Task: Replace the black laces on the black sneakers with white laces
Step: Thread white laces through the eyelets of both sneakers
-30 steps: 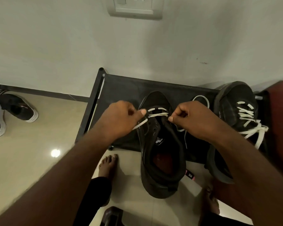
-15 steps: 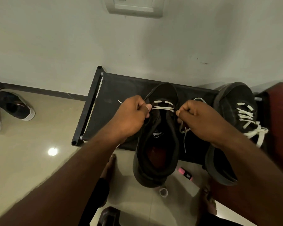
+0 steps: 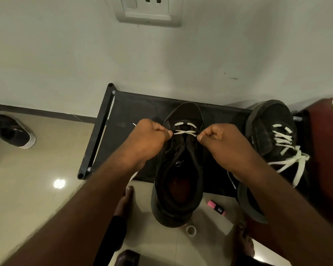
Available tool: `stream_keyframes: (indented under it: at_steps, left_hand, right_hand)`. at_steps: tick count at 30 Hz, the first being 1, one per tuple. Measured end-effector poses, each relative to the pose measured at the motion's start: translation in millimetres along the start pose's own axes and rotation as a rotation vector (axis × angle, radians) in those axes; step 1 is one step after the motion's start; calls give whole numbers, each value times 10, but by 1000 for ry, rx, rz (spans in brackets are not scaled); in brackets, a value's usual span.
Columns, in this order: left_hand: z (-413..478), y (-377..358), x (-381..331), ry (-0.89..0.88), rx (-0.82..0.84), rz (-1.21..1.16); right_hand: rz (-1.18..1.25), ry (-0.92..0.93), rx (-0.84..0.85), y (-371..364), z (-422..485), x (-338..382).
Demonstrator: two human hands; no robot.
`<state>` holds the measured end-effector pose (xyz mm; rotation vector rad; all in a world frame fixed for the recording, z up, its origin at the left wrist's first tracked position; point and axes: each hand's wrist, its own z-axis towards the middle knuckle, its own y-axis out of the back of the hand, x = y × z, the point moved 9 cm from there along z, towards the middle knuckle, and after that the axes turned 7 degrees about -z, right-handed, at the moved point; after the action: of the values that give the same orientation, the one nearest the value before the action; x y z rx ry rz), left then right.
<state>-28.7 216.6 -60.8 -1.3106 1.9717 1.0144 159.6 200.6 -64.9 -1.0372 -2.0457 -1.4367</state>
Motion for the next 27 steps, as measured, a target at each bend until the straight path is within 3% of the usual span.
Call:
stream_keyframes:
  at_steps: [5,9,13,19,27]
  left_hand:
    - [37,-18,78,22,9,-71]
    - [50,-8,37,-72,-49,57]
    - [55,-62,38,-67,24,180]
    - [41,-63,132,58,42,-44]
    - [28,-108,158,101,73,-206]
  right_hand:
    - [4,-1,55,-17,-14,16]
    - [26,-40,40,-57,-18,-37]
    - [20,-28,6,-58,0,-16]
    - [-60,-9,-49,-46,8,27]
    - [-35,-3,34,-24,-26,82]
